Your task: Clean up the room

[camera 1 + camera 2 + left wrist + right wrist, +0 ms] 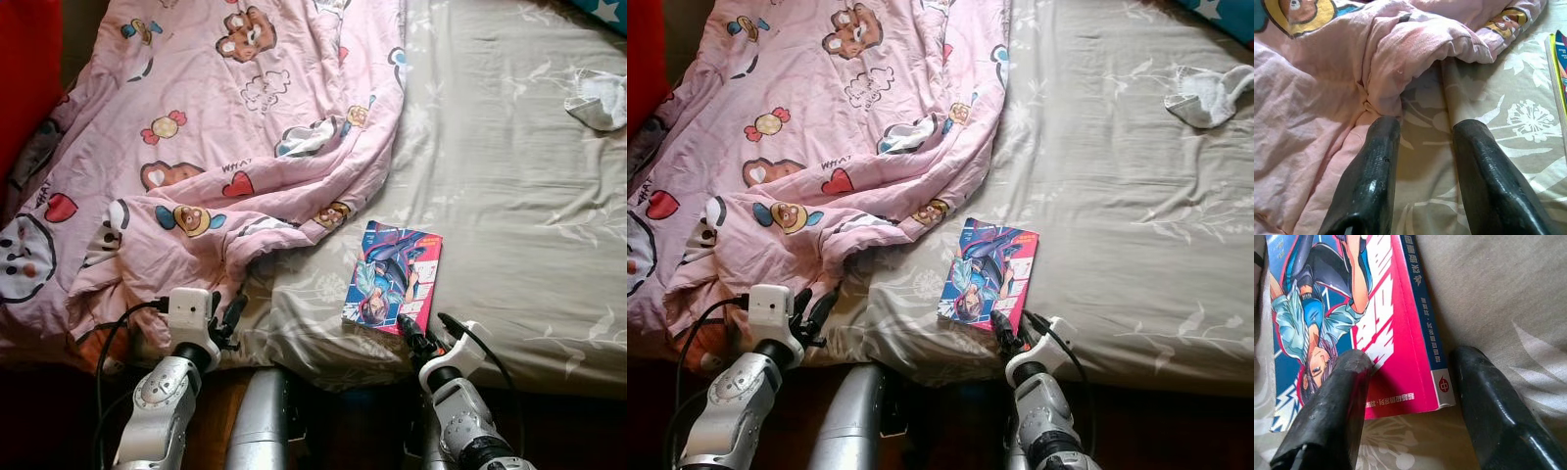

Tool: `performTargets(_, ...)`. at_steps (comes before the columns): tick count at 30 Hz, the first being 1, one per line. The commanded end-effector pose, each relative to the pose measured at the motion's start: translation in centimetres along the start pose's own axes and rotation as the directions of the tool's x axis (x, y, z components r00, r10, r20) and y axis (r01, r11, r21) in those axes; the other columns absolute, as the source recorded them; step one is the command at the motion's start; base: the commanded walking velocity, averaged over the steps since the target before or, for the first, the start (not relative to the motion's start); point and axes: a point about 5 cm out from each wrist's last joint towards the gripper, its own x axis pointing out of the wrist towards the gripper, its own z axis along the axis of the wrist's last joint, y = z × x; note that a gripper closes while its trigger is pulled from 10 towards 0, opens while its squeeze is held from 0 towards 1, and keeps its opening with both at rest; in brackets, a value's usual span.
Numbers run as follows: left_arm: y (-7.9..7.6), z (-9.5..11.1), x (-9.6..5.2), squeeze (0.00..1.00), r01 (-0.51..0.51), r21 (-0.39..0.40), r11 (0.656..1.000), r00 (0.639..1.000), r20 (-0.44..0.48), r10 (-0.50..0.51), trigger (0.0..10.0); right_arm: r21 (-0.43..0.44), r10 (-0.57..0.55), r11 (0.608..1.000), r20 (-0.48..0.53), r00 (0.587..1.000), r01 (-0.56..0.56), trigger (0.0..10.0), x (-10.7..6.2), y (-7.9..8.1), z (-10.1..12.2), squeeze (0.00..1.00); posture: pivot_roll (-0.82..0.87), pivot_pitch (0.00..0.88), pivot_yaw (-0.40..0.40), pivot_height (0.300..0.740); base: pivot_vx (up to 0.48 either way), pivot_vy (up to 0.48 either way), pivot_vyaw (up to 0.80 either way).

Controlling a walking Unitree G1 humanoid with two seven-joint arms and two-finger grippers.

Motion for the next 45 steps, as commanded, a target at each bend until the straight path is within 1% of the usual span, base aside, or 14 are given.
performTargets(1, 0.6, -1.1, -0.9, 0.00, -0.019, 0.013, 1.000, 0.998, -0.053, 0.020, 10.0, 0.085, -0.042, 0.995, -0.111, 0.993, 0.052, 10.0, -1.2, -0.9, -3.2, 0.00, 0.17, 0.400, 0.156, 0.623, 0.000, 0.000, 0.00)
performTargets(7, 1.2, -1.1, -1.3, 0.00, -0.025, 0.026, 0.999, 0.997, -0.066, 0.027, 10.0, 0.105, 0.004, 0.994, -0.109, 0.994, 0.008, 10.0, -1.0, -0.2, -3.4, 0.00, 0.18, 0.399, 0.173, 0.623, 0.000, 0.000, 0.00)
performTargets(10, 1.2, -1.2, -1.4, 0.00, -0.023, 0.029, 0.999, 0.997, -0.072, 0.026, 10.0, 0.120, 0.018, 0.993, -0.106, 0.994, -0.005, 10.0, -0.9, 0.0, -3.4, 0.00, 0.18, 0.398, 0.175, 0.623, 0.000, 0.000, 0.00)
performTargets(11, 1.2, -1.3, -1.4, 0.00, -0.023, 0.031, 0.999, 0.997, -0.076, 0.025, 10.0, 0.124, 0.033, 0.992, -0.105, 0.994, -0.020, 1.5, -0.8, 0.1, -3.3, 0.00, 0.18, 0.399, 0.176, 0.623, 0.000, 0.000, 0.00)
performTargets(12, 1.2, -1.3, -1.4, 0.00, -0.022, 0.031, 0.999, 0.997, -0.076, 0.025, 10.0, 0.125, 0.037, 0.992, -0.103, 0.994, -0.024, 0.0, -0.8, 0.2, -3.2, 0.00, 0.18, 0.399, 0.176, 0.623, 0.000, 0.000, 0.00)
performTargets(17, 1.1, -1.4, -1.3, 0.00, -0.020, 0.031, 0.999, 0.996, -0.082, 0.022, 10.0, 0.127, 0.082, 0.990, -0.110, 0.991, -0.068, 0.0, -0.6, 0.6, -3.3, 0.00, 0.18, 0.403, 0.176, 0.623, 0.000, 0.000, 0.00)
performTargets(22, 1.0, -1.5, -1.3, 0.00, -0.019, 0.025, 0.999, 0.996, -0.086, 0.021, 10.0, 0.117, 0.064, 0.992, -0.121, 0.991, -0.049, 0.0, -1.0, 0.1, -3.5, 0.00, 0.17, 0.405, 0.172, 0.623, 0.000, 0.000, 0.00)
performTargets(26, 1.0, -1.6, -1.4, 0.00, -0.022, 0.022, 1.000, 0.996, -0.089, 0.023, 10.0, 0.110, 0.068, 0.992, -0.130, 0.989, -0.054, 0.0, -1.1, 0.1, -3.7, 0.00, 0.17, 0.407, 0.168, 0.623, 0.000, 0.000, 0.00)
performTargets(33, 0.8, -1.8, -1.1, 0.00, -0.021, 0.018, 1.000, 0.995, -0.093, 0.022, 10.0, 0.115, 0.067, 0.992, -0.123, 0.990, -0.052, 0.0, -1.0, 0.1, -3.6, 0.00, 0.16, 0.390, 0.162, 0.623, 0.000, 0.000, 0.00)
performTargets(39, 0.8, -1.8, -0.2, 0.00, -0.021, 0.017, 1.000, 0.996, -0.091, 0.023, 10.0, 0.081, 0.070, 0.995, -0.122, 0.990, -0.061, 0.0, -0.7, 0.4, -3.3, 0.00, 0.14, 0.354, 0.153, 0.623, 0.000, 0.000, 0.00)
performTargets(42, 0.7, -1.9, 0.1, 0.00, -0.021, 0.016, 1.000, 0.996, -0.090, 0.022, 10.0, 0.087, 0.058, 0.995, -0.102, 0.993, -0.049, 0.0, -0.7, 0.2, -2.9, 0.00, 0.13, 0.336, 0.148, 0.623, 0.000, 0.000, 0.00)
performTargets(45, 0.6, -1.8, 0.6, 0.00, -0.021, 0.014, 1.000, 0.996, -0.084, 0.022, 10.0, 0.063, 0.042, 0.997, -0.091, 0.995, -0.037, 0.0, -0.6, 0.0, -2.4, 0.00, 0.12, 0.308, 0.143, 0.623, 0.000, 0.000, 0.00)
